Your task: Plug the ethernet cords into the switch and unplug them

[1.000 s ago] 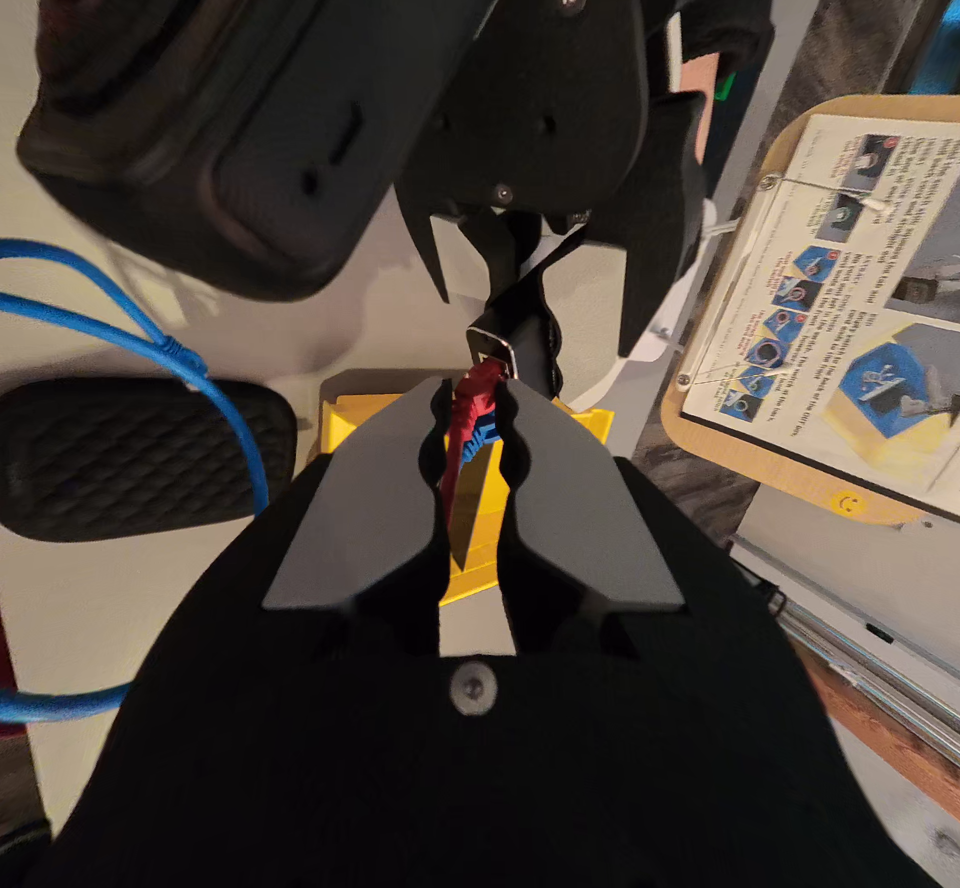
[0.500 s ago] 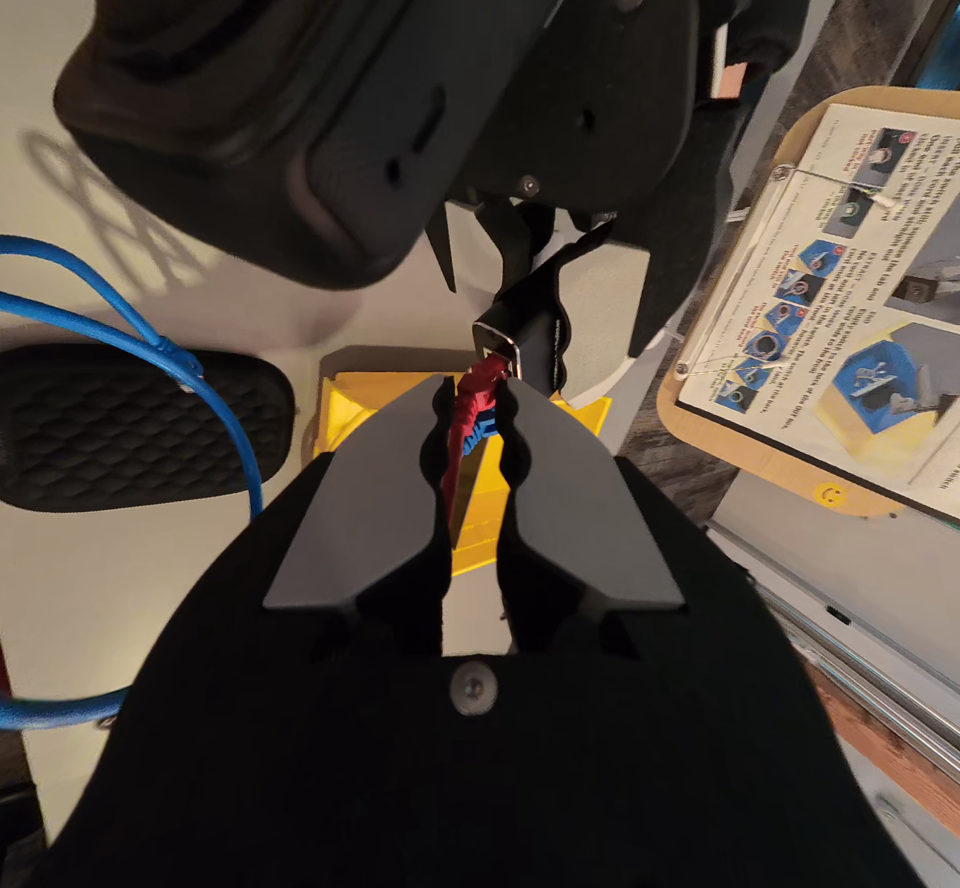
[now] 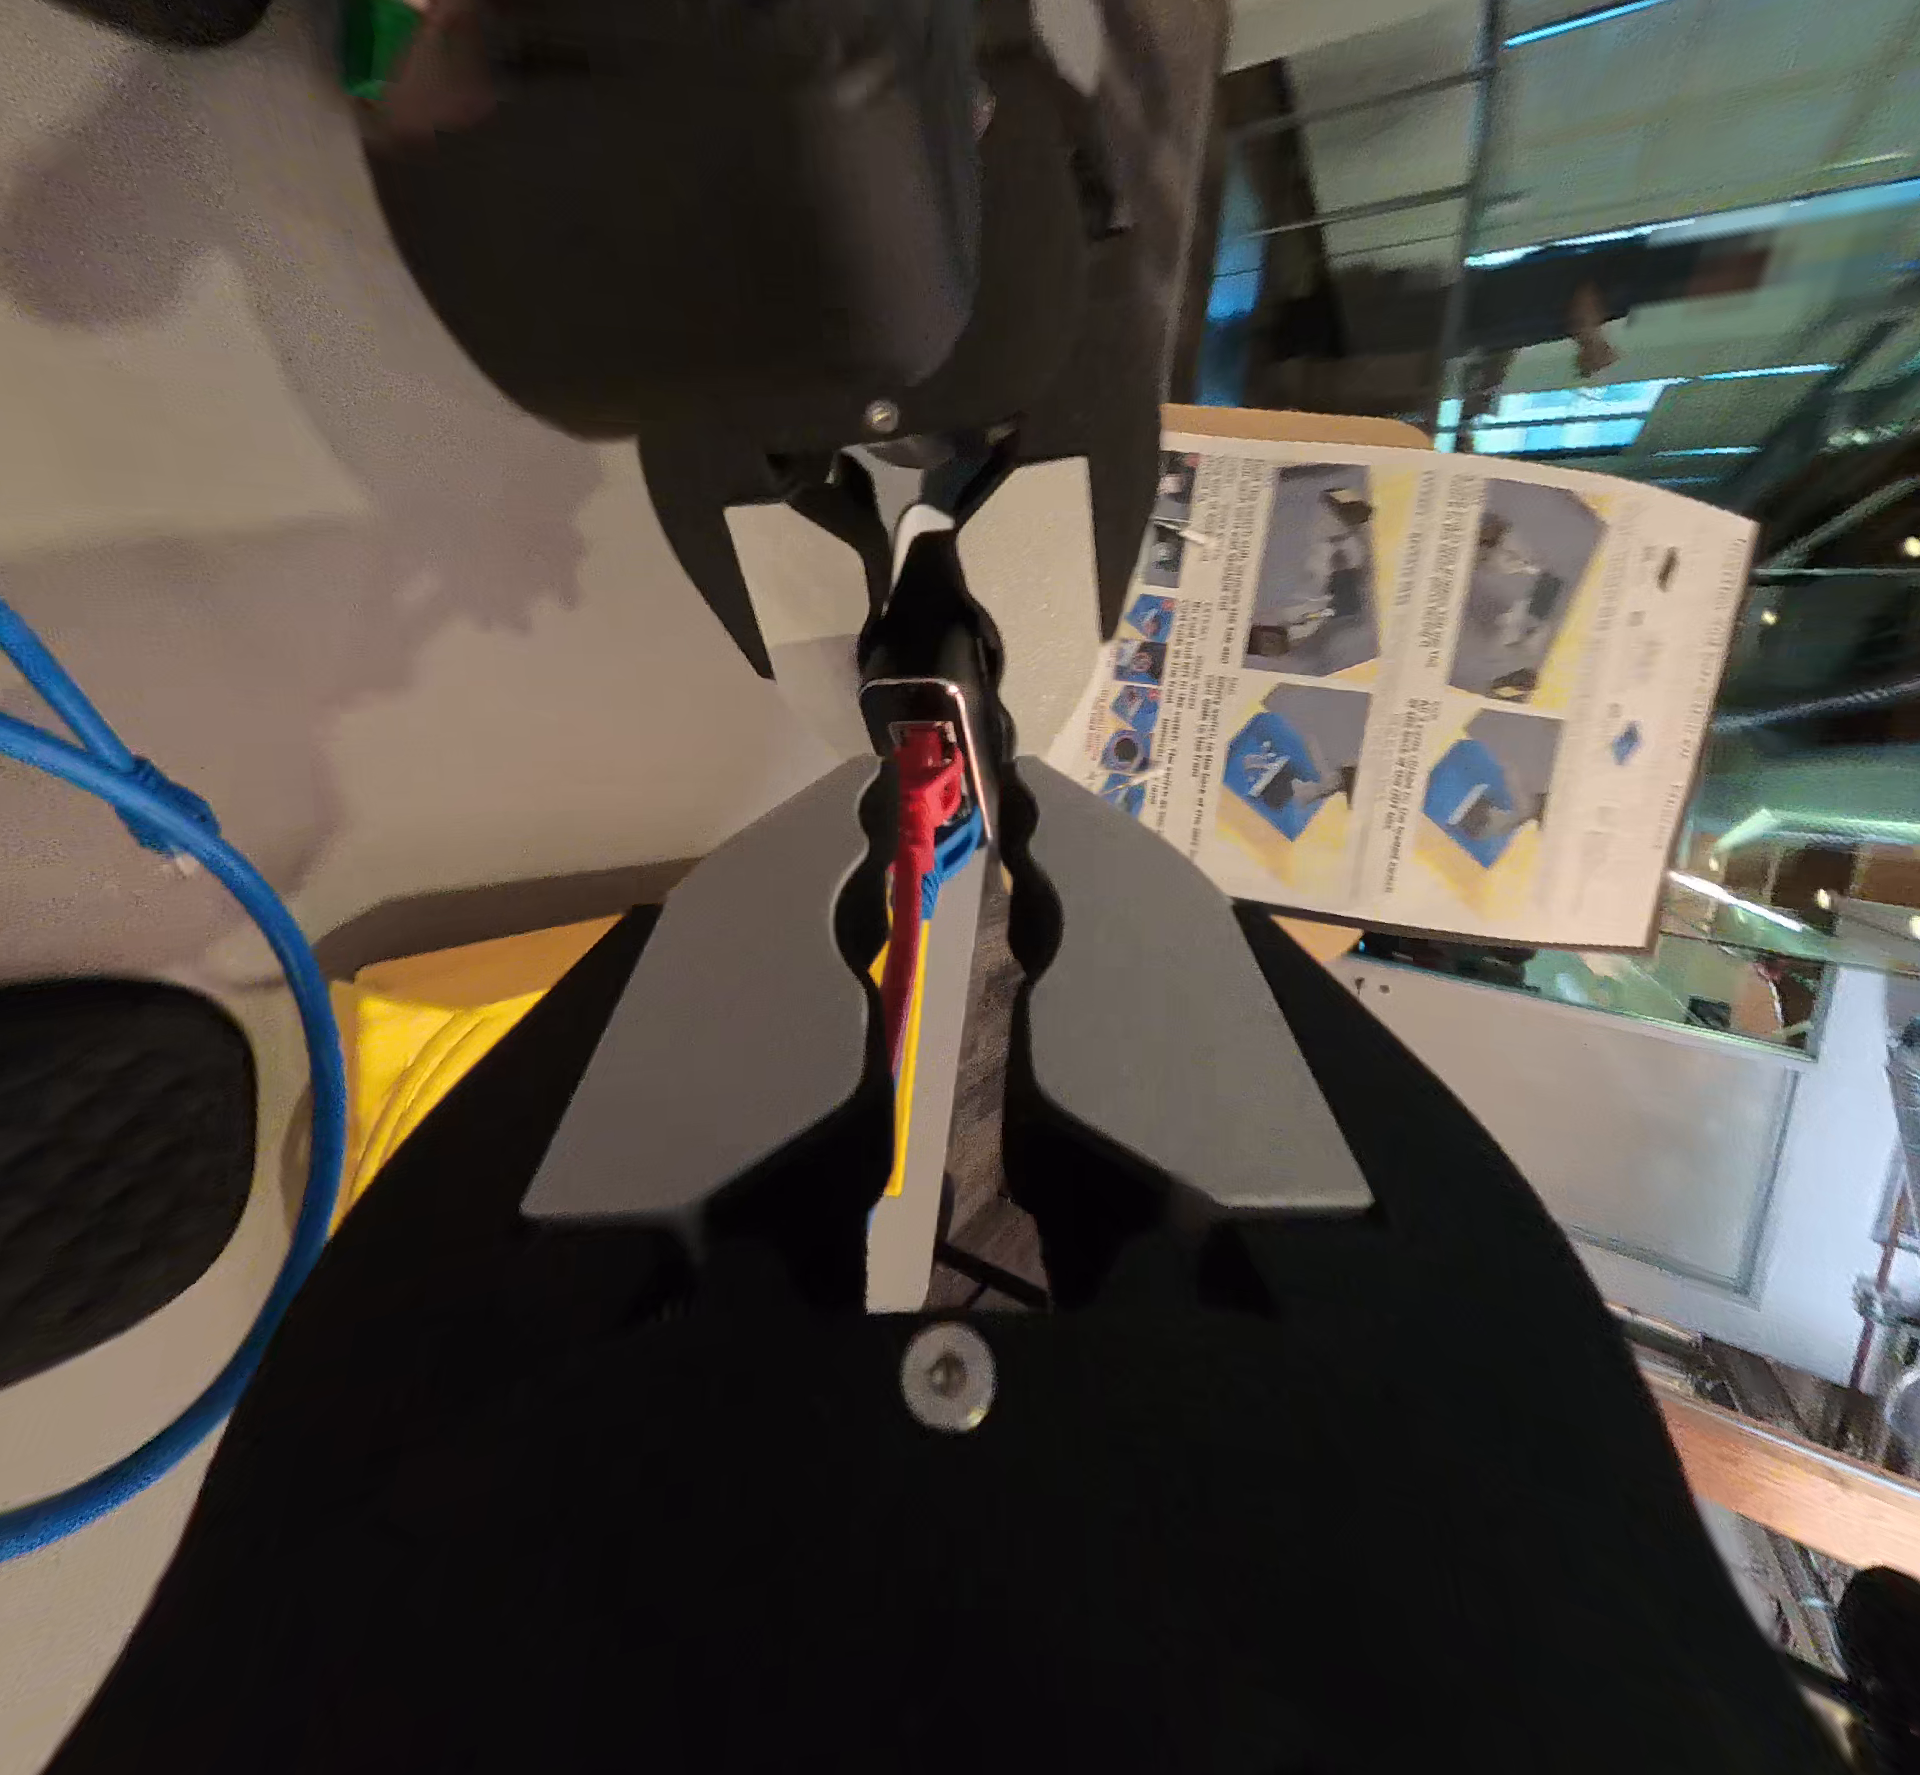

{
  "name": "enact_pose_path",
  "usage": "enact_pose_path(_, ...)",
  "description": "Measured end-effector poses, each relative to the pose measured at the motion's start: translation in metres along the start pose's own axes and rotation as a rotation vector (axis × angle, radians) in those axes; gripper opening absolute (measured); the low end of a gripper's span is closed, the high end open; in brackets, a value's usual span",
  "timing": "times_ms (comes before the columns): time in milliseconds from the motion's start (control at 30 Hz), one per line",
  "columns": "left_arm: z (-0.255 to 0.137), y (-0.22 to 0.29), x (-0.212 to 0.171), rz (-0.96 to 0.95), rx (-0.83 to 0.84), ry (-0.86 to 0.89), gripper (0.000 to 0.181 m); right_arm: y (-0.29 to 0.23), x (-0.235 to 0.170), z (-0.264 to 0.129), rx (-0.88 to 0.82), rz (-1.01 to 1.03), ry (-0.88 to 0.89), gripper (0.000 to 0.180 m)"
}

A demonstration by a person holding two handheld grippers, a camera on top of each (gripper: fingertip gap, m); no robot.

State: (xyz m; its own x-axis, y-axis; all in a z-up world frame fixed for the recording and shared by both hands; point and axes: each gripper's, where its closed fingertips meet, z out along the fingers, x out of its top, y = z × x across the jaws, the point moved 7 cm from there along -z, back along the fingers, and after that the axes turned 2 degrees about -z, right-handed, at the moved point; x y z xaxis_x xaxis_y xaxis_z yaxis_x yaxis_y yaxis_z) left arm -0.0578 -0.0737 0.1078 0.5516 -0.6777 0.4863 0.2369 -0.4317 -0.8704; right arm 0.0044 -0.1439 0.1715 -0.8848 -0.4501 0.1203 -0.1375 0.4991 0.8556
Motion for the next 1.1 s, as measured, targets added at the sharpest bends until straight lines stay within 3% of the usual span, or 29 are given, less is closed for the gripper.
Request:
enact_pose_path(133, 0.0, -0.005, -0.01, 0.053, 0.036, -0.059, 0.027, 0.009, -0.003, -0.009, -0.097, -0.002, -0.028, 0.02)
enact_pose_path(333, -0.009, -0.009, -0.008, 0.043, 0.026, 0.041, 0.027, 0.046, 0.012, -0.067, -0.318, 0.183, 0.294, 0.019)
enact_pose_path(400, -0.011, -0.01, -0.007, 0.008, 0.003, 0.072, 0.027, 0.053, 0.0, -0.078, -0.345, 0.202, 0.292, 0.019)
enact_pose_path(567, -0.022, -0.019, -0.002, -0.075, -0.005, 0.156, 0.027, 0.03, -0.023, -0.078, -0.215, 0.208, 0.273, 0.028)
enact_pose_path(833, -0.033, -0.02, 0.008, -0.147, -0.087, 0.302, 0.027, 0.039, -0.004, -0.078, -0.206, 0.172, 0.299, 0.029)
enact_pose_path(1100, -0.036, -0.024, 0.006, -0.067, -0.007, 0.26, 0.027, 0.04, 0.019, -0.062, -0.114, 0.14, 0.263, 0.03)
